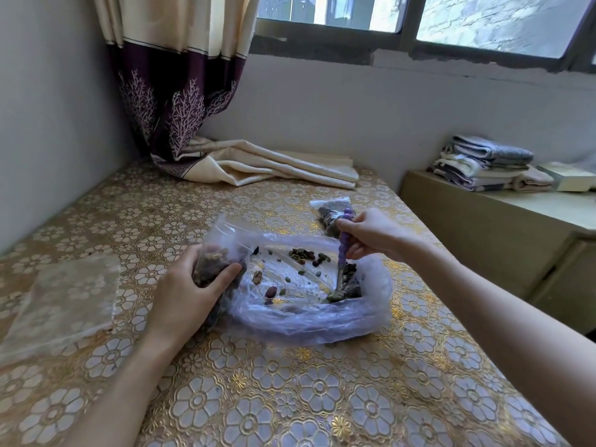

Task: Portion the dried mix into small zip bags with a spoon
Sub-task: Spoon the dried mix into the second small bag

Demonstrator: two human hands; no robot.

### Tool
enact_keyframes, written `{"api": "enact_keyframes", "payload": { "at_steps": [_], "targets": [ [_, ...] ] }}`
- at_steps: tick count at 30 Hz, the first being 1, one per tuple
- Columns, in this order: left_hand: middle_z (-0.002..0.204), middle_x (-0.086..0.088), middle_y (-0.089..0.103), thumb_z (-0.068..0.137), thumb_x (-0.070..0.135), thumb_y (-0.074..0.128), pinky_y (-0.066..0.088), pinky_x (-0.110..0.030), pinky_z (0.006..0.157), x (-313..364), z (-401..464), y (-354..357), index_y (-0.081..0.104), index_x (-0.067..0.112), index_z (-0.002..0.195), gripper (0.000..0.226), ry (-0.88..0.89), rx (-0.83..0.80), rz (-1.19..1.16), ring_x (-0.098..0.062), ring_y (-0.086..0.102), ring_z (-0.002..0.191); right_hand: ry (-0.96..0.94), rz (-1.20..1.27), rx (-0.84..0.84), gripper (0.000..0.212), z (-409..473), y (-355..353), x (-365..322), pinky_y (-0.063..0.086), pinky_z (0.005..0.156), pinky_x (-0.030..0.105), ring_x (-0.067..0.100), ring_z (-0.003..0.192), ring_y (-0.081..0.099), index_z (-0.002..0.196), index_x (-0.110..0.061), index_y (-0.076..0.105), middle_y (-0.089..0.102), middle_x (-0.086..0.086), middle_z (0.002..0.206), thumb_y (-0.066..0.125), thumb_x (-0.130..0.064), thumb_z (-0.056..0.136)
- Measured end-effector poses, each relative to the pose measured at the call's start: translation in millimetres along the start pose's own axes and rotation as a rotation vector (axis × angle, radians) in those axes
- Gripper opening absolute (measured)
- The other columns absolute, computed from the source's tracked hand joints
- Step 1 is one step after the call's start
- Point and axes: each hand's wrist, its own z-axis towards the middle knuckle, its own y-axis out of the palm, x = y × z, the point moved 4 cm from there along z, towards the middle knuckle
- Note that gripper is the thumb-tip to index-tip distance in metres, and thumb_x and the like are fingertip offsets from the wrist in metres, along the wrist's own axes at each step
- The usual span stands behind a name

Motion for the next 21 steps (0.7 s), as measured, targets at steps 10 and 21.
{"api": "enact_keyframes", "payload": {
  "at_steps": [10,21],
  "targets": [
    [0.085,0.023,0.055,0.064,0.056,0.060,0.036,-0.007,0.061,4,-2,-2,0.055,0.033,0.100,0.043,0.019,0.010,0.000,0.010,0.051,0.079,0.023,0.152,0.004,0.035,-9,-1,4,0.053,0.045,0.018,0.015,0.047,0.064,0.077,0.004,0.061,0.066,0.009,0.056,0.046,-0.019,0.099],
    [0.087,0.020,0.053,0.057,0.068,0.055,0.036,-0.012,0.063,7,-2,2,0.052,0.035,0.100,0.054,0.097,-0.084,0.102,-0.003,0.052,0.081,0.008,0.424,0.166,0.033,-8,-26,18,0.049,0.042,0.016,0.012,0.043,0.062,0.077,0.002,0.058,0.065,0.010,0.057,0.047,-0.021,0.098]
  ]
}}
